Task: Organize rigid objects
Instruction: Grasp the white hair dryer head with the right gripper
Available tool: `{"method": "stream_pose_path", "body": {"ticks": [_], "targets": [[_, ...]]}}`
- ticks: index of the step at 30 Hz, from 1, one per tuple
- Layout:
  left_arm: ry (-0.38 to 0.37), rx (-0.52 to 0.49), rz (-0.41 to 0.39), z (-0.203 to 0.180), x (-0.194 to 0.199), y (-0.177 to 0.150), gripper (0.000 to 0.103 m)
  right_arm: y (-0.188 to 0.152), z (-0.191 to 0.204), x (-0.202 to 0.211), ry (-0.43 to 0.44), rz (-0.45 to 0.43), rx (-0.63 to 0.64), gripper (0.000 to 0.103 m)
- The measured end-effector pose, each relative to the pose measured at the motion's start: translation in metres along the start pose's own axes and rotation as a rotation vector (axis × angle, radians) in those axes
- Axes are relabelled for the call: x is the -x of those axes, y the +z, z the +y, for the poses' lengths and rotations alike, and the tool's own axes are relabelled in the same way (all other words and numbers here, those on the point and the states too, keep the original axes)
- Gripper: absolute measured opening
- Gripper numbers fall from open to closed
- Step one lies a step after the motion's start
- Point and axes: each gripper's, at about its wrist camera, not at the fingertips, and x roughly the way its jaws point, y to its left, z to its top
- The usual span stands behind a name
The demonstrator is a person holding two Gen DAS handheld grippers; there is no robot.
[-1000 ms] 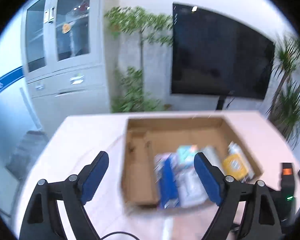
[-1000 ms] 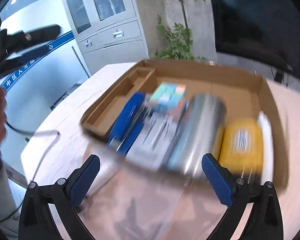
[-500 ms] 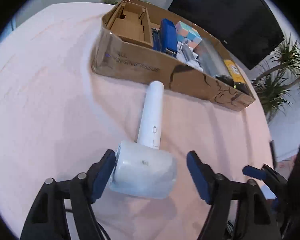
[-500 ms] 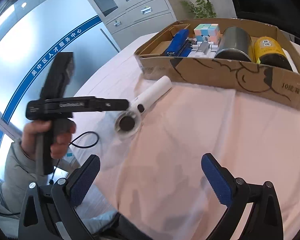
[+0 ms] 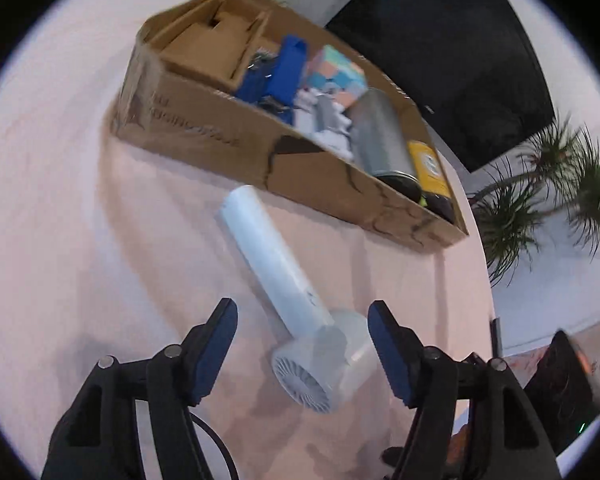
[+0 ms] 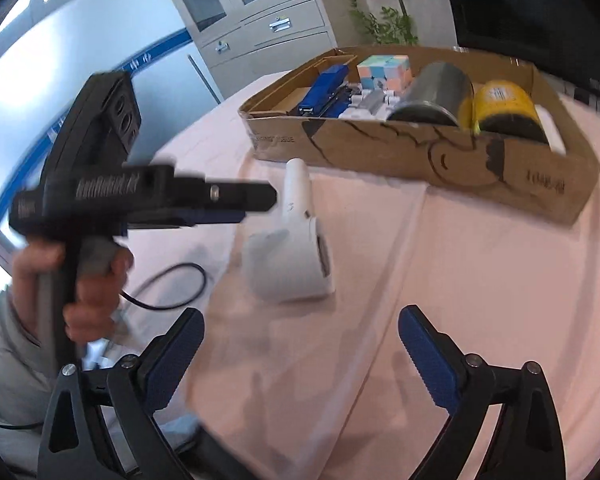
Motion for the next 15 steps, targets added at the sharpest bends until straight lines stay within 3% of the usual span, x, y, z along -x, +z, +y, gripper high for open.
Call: {"method": "stream_pose_path", "body": {"ticks": [4,8,9,11,15], "targets": [[-0.012,0.020,0.060,0.001,-0.021,0.003,0.065,0.012,0.014,-0.039,0.016,0.045,0.079,0.075],[-0.046,0.029,0.100,0.002,-0.034,-0.003,0.057,0.013,0.020,-0.057,-0.003,0.056,0.068,0.058],[-0.057,0.035,0.097,0.003,-0.034,-0.004,0.056,0.012,0.020,-0.057,0.001,0.053,0.055,0.059],[-0.029,0.038,0.092,0.006,-0.032,-0.004,0.035,0.011,0.022,-0.057,-0.016,0.047,0.045,0.058],[-0.024,-0.011,0.066,0.000,-0.021,-0.006,0.033,0.009,0.028,-0.057,-0.036,0.035,0.012,0.058]]}}
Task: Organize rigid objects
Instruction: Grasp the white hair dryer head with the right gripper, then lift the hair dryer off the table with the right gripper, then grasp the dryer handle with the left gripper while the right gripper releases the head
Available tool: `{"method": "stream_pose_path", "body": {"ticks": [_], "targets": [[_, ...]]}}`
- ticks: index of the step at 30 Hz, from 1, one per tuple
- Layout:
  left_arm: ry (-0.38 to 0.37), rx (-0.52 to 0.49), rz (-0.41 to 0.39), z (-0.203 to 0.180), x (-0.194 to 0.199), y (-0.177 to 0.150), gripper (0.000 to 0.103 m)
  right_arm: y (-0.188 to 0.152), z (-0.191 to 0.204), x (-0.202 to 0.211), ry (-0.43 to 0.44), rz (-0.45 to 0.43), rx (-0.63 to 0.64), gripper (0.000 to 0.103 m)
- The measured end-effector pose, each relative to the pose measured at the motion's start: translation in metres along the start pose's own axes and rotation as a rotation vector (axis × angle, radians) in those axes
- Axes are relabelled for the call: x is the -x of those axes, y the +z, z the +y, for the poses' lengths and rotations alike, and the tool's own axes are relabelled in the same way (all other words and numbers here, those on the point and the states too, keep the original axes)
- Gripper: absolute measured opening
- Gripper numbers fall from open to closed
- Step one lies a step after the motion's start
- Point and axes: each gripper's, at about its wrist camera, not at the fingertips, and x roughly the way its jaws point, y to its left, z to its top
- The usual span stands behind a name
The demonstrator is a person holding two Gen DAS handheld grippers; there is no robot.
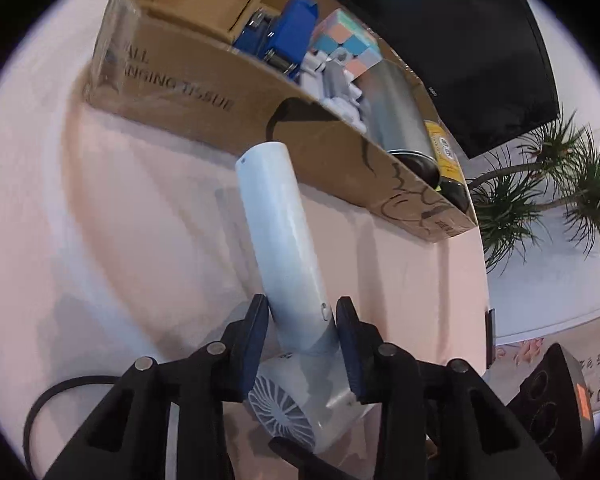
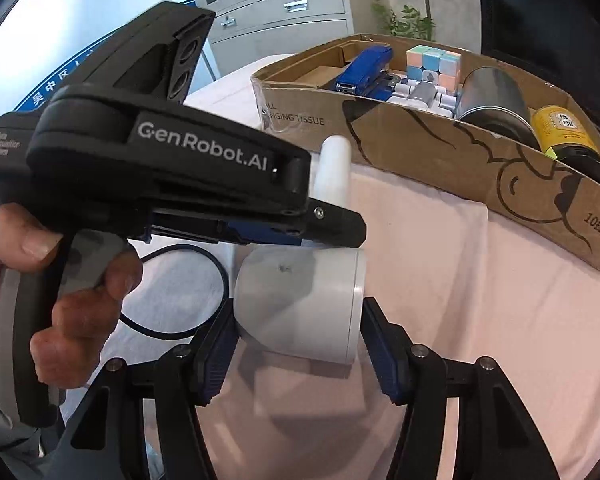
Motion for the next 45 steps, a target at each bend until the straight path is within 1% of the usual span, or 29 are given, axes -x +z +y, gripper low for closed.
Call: {"method": "stream_pose_path", "body": {"ticks": [2,5,9,12,14,16,18,19,21,24,27,28,30,31,33,34,35,37,38,39,40,41,43,44,45], "targets": [[-0.008,-0.027,-0.018,-0.004,0.009,0.004,0.032,0.005,0.003,-0.001,0.001,-0.021,-0.009,0.057],[-0.010,-0.058,-0.063,-0.012,0.026,0.014,0.032,0.014,0.007,0.007,0.004,-0.075,-0.018,0.057],[-0.006,-0.134,-0.145,-0.031,0.057,0.041,0.032,0.042,0.012,0.020,-0.001,-0.158,-0.002,0.057],[0.001,-0.174,-0.190,-0.038,0.077,0.062,0.032,0.072,0.016,0.029,-0.011,-0.226,0.033,0.057],[0.012,-0.192,-0.225,-0.040,0.089,0.076,0.032,0.092,0.015,0.027,-0.009,-0.246,0.055,0.057],[0.003,-0.210,-0.258,-0.040,0.101,0.084,0.032,0.108,0.015,0.027,0.000,-0.264,0.075,0.057],[-0.010,-0.208,-0.265,-0.037,0.105,0.086,0.031,0.116,0.013,0.026,0.019,-0.267,0.083,0.057],[-0.016,-0.197,-0.253,-0.037,0.101,0.084,0.031,0.119,0.011,0.024,0.031,-0.258,0.087,0.057],[-0.029,-0.157,-0.210,-0.029,0.088,0.074,0.031,0.111,0.007,0.021,0.049,-0.214,0.079,0.057],[-0.056,-0.088,-0.143,-0.016,0.065,0.051,0.032,0.084,0.004,0.019,0.075,-0.134,0.069,0.057],[-0.074,-0.028,-0.044,-0.003,0.036,0.024,0.032,0.056,-0.009,0.009,0.116,-0.027,0.101,0.057],[-0.072,-0.033,-0.019,0.000,0.030,0.018,0.032,0.048,-0.015,0.006,0.134,0.011,0.109,0.057],[-0.044,-0.051,-0.012,0.004,0.029,0.012,0.032,0.036,-0.029,0.000,0.134,0.088,0.125,0.056],[-0.004,-0.078,-0.016,0.005,0.033,0.012,0.034,0.032,-0.034,-0.001,0.121,0.113,0.142,0.054],[0.050,-0.139,-0.040,0.005,0.044,0.015,0.034,0.028,-0.040,0.007,0.134,0.121,0.194,0.053],[0.085,-0.203,-0.065,0.000,0.051,0.020,0.041,0.026,-0.041,0.012,0.134,0.133,0.262,0.053],[0.104,-0.275,-0.076,-0.006,0.055,0.025,0.053,0.022,-0.042,0.014,0.129,0.148,0.316,0.053],[0.135,-0.437,-0.097,-0.020,0.055,0.036,0.058,0.016,-0.047,0.017,0.117,0.183,0.438,0.054],[0.130,-0.498,-0.081,-0.026,0.050,0.038,0.058,0.014,-0.050,0.019,0.116,0.190,0.474,0.053],[0.107,-0.544,-0.052,-0.030,0.042,0.040,0.058,0.016,-0.058,0.022,0.097,0.201,0.504,0.053],[0.054,-0.585,0.017,-0.037,0.027,0.039,0.058,0.016,-0.062,0.024,0.079,0.203,0.515,0.055],[0.018,-0.611,0.068,-0.043,0.017,0.037,0.058,0.019,-0.071,0.028,0.038,0.199,0.526,0.055],[-0.022,-0.679,0.158,-0.059,-0.009,0.028,0.057,0.023,-0.086,0.034,-0.024,0.192,0.521,0.056],[-0.025,-0.695,0.191,-0.063,-0.017,0.024,0.045,0.026,-0.098,0.037,-0.055,0.187,0.500,0.057],[-0.010,-0.715,0.219,-0.068,-0.024,0.019,0.043,0.026,-0.107,0.041,-0.087,0.179,0.468,0.058]]}}
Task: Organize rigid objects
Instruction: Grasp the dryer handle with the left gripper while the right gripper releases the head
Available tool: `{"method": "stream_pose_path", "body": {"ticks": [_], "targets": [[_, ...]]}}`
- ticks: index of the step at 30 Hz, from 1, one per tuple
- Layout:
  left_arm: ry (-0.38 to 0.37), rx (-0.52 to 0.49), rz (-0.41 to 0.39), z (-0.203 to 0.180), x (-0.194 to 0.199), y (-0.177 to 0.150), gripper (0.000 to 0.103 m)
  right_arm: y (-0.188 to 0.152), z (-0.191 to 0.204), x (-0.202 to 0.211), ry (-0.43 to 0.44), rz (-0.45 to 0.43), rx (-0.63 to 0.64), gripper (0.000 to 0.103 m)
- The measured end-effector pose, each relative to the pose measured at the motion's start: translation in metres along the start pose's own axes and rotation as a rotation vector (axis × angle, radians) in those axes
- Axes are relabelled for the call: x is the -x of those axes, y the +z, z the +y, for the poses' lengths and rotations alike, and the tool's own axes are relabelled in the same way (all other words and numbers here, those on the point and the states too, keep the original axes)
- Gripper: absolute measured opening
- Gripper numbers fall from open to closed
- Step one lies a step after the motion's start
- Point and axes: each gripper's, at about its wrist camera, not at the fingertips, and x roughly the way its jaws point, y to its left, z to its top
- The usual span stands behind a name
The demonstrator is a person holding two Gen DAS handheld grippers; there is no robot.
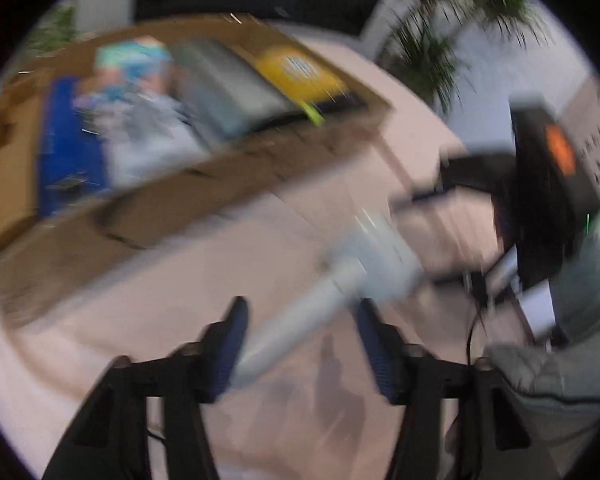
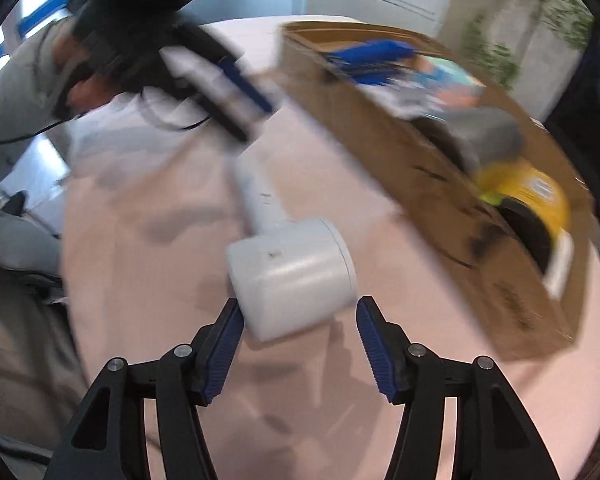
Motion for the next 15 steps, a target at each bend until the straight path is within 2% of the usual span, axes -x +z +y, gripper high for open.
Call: {"method": "stream_pose_path", "body": {"ticks": [1,2,3,4,6,8,10,12,14,15], "targets": [[-0.006,-0.002,0.027,-0.004,-0.004,-0.002,0.038,-0.004,-0.011,0.003,-0.040,0.000,-0.056,0.058],[-0.017,0.004,0.041,-0.006,-0.006,-0.006,0.037,-0.010,-0.023,0.006,-0.076,0.002,-0.134,0.059],[-0.032,0.015,0.051,-0.008,-0.006,-0.009,0.037,-0.016,-0.029,0.007,-0.090,0.005,-0.210,0.059],[-0.046,0.040,0.068,-0.010,-0.005,-0.014,0.037,-0.024,-0.036,0.014,-0.063,-0.003,-0.322,0.059],[-0.045,0.074,0.097,-0.018,-0.005,-0.025,0.037,-0.034,-0.040,0.026,0.042,-0.058,-0.492,0.059],[-0.058,0.115,0.109,-0.024,-0.007,-0.033,0.037,-0.047,-0.041,0.035,0.241,-0.150,-0.736,0.064],[-0.057,0.164,0.118,-0.032,-0.011,-0.038,0.037,-0.055,-0.032,0.028,0.384,-0.185,-0.903,0.066],[-0.050,0.220,0.125,-0.039,-0.017,-0.045,0.037,-0.051,-0.023,0.011,0.411,-0.157,-0.969,0.066],[-0.041,0.254,0.140,-0.043,-0.024,-0.052,0.027,-0.044,-0.010,-0.007,0.414,-0.112,-0.998,0.054],[-0.024,0.261,0.104,-0.046,-0.022,-0.054,0.027,-0.041,-0.007,-0.015,0.405,-0.089,-1.007,0.040]]}}
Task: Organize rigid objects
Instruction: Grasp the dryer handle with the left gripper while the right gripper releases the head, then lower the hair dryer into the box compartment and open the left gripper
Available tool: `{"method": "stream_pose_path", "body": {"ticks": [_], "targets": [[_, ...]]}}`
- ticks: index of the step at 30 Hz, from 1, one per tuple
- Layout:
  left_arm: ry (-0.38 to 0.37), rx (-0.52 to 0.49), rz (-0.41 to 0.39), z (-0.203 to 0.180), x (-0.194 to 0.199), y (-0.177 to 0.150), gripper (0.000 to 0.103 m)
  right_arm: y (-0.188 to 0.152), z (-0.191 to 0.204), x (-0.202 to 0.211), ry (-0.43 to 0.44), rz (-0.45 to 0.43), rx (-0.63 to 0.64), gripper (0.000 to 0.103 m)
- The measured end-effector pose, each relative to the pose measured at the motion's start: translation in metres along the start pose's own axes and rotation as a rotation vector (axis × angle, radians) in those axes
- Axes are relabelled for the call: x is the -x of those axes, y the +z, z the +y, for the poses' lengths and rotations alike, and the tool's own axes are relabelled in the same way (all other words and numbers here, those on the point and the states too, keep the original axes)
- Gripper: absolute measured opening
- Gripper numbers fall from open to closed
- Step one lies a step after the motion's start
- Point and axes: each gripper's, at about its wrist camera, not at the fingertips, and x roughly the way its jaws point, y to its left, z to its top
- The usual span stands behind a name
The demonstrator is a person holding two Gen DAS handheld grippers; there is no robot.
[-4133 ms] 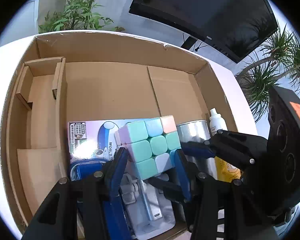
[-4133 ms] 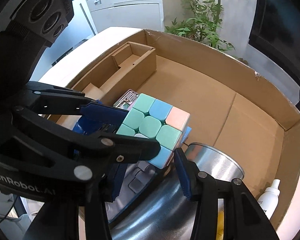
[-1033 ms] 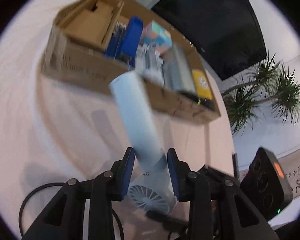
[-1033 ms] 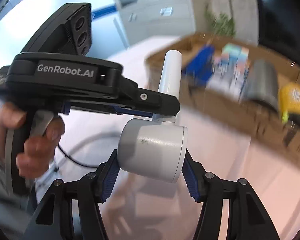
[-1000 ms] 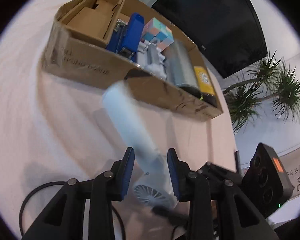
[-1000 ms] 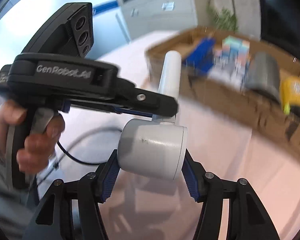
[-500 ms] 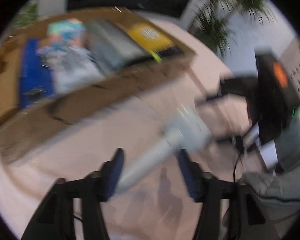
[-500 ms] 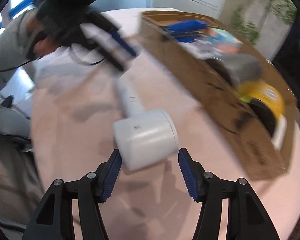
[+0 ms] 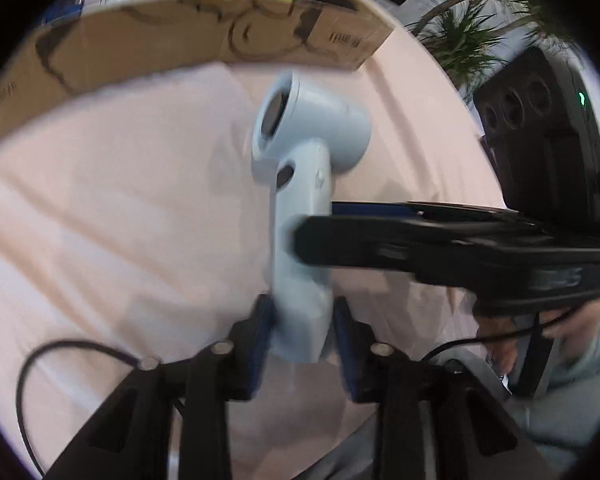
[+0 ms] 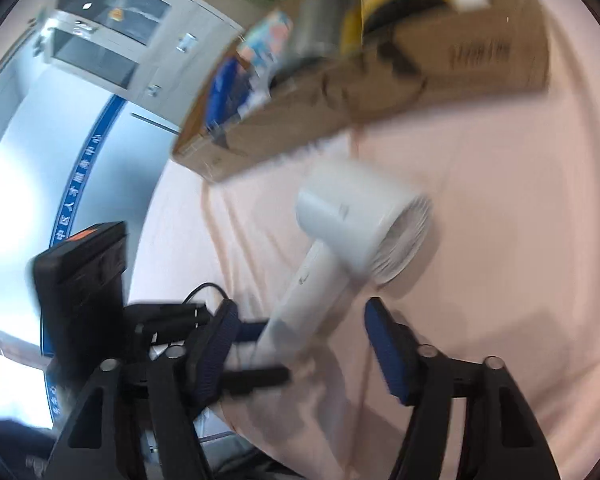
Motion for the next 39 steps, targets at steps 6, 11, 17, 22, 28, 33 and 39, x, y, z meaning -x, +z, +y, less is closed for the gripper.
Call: {"method": "stream_pose_path", "body": {"ticks": [6,11,17,22,28,33,39], "targets": [[0.071,0.034,-0.104,-0.006,0.027,-0.025,0.028,0.007,0.025,-0.014,-0.088,-0.054,0.052,0.032],[0.127,0.035,-0.280,-0.002,0.097,-0.024,0.028,0.028,0.081,0.017,-0.075,-0.137,0.190,0.031],[0.252,0.092,-0.475,0.057,0.187,0.025,0.027,0.131,0.186,0.005,0.040,-0.201,0.393,0.031],[0.236,0.193,-0.424,0.132,0.192,0.098,0.027,0.222,0.232,-0.047,0.041,-0.135,0.417,0.031],[0.196,0.299,-0.269,0.194,0.149,0.131,0.028,0.295,0.212,-0.139,-0.011,0.026,0.258,0.031],[0.201,0.321,-0.226,0.199,0.144,0.120,0.028,0.305,0.207,-0.159,0.009,0.054,0.208,0.026],[0.355,0.207,-0.383,0.155,0.181,0.087,0.042,0.259,0.227,-0.086,-0.090,-0.151,0.346,0.071]]}}
